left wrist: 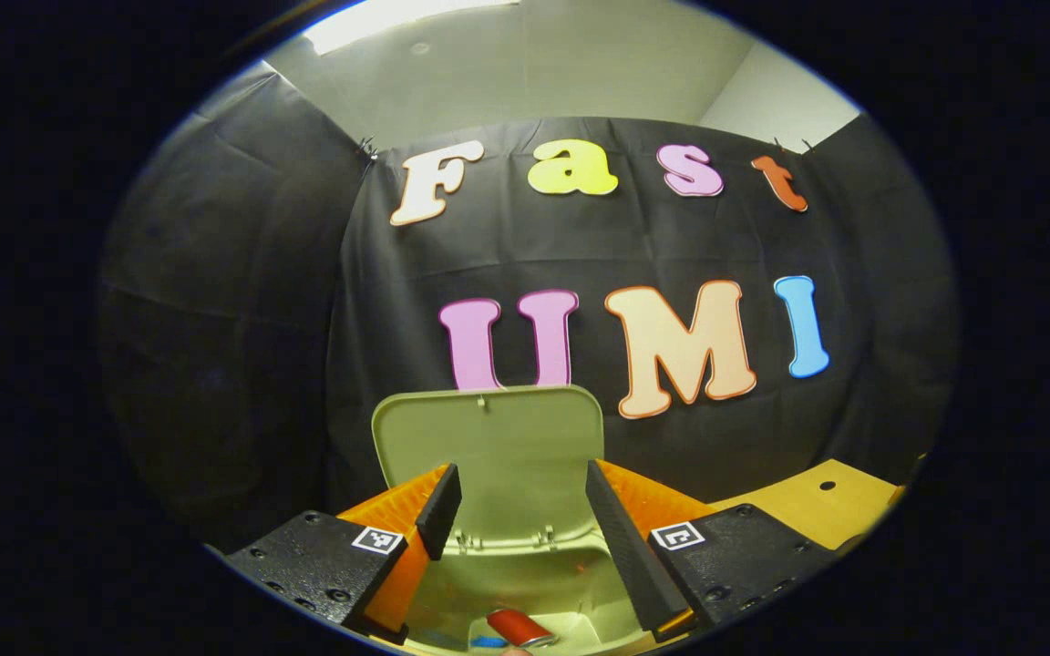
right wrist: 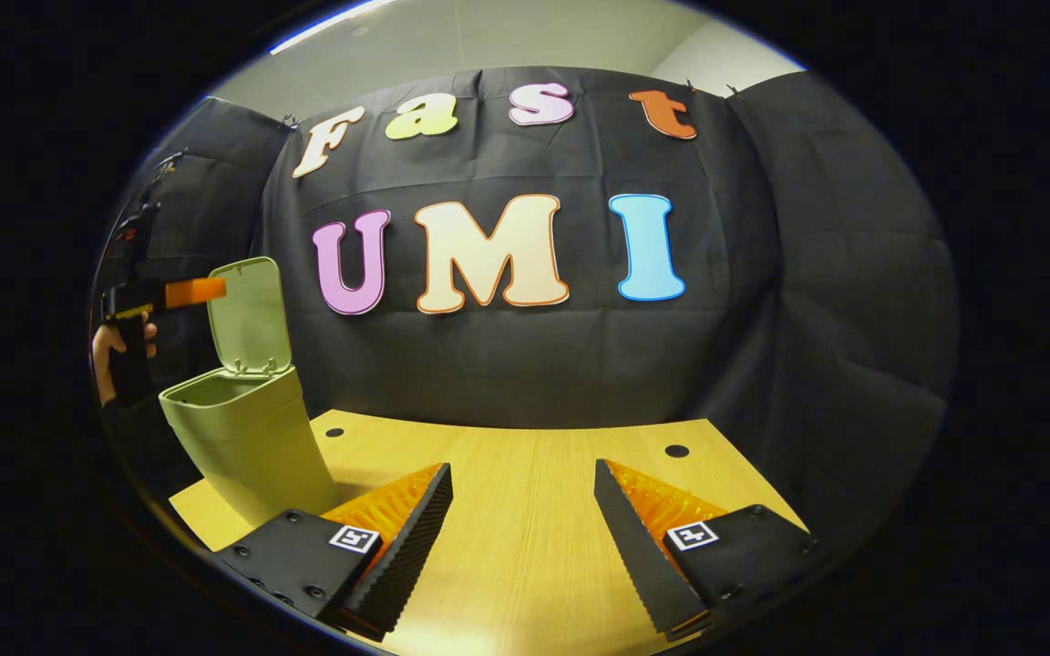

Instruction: Press the lid of the desktop garbage bin to open it, pick up the crumpled paper on the desktop and throw it into the bin, then pick up the pop can on the desktop and drop it into the bin, and finally close the garbage bin lid.

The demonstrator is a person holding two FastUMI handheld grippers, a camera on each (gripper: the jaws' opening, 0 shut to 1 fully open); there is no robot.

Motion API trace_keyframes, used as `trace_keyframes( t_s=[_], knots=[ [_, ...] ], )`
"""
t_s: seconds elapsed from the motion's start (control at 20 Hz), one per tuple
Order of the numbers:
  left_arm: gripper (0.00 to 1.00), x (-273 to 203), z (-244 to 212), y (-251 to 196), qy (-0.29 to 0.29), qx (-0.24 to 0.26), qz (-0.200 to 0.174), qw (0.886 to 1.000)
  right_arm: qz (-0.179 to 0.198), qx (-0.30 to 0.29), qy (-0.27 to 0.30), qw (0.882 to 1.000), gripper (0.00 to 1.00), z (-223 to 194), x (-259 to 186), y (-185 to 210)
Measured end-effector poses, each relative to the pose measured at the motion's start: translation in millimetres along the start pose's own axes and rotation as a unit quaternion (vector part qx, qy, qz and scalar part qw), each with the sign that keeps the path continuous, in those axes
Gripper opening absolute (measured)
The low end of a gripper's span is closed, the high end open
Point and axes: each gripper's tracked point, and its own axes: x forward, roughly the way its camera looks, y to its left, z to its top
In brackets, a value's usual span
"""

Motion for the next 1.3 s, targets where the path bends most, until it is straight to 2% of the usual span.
trace_keyframes(
  t_s=[0.2,0.45,0.5,0.7,0.75,0.9,1.3],
  knots=[
    [0.85,20.6,31.5,11.8,-0.022,-0.014,-0.024,0.999,-0.014,0.017,0.0,1.0,0.99,-10.2,1.7,19.8],
    [0.83,56.6,48.0,22.9,-0.029,-0.019,-0.033,0.999,-0.032,0.014,0.004,0.999,0.98,-14.6,0.0,32.0],
    [0.85,64.3,49.7,25.3,-0.028,-0.022,-0.033,0.999,-0.036,0.011,0.002,0.999,0.98,-12.5,-0.7,30.2],
    [0.81,89.7,38.7,25.4,-0.001,-0.035,-0.04,0.999,-0.044,0.012,0.001,0.999,0.98,-9.8,-1.9,23.3],
    [0.83,93.3,34.7,23.7,0.007,-0.04,-0.042,0.998,-0.044,0.012,0.001,0.999,0.98,-9.8,-2.7,21.8],
    [0.83,92.7,23.1,20.5,0.03,-0.043,-0.045,0.998,-0.039,0.01,0.005,0.999,0.98,-14.3,-3.3,19.7],
    [0.84,57.7,21.0,14.4,0.034,-0.036,-0.026,0.998,0.004,0.003,0.005,1.0,0.98,-12.1,-7.1,21.1]
  ],
)
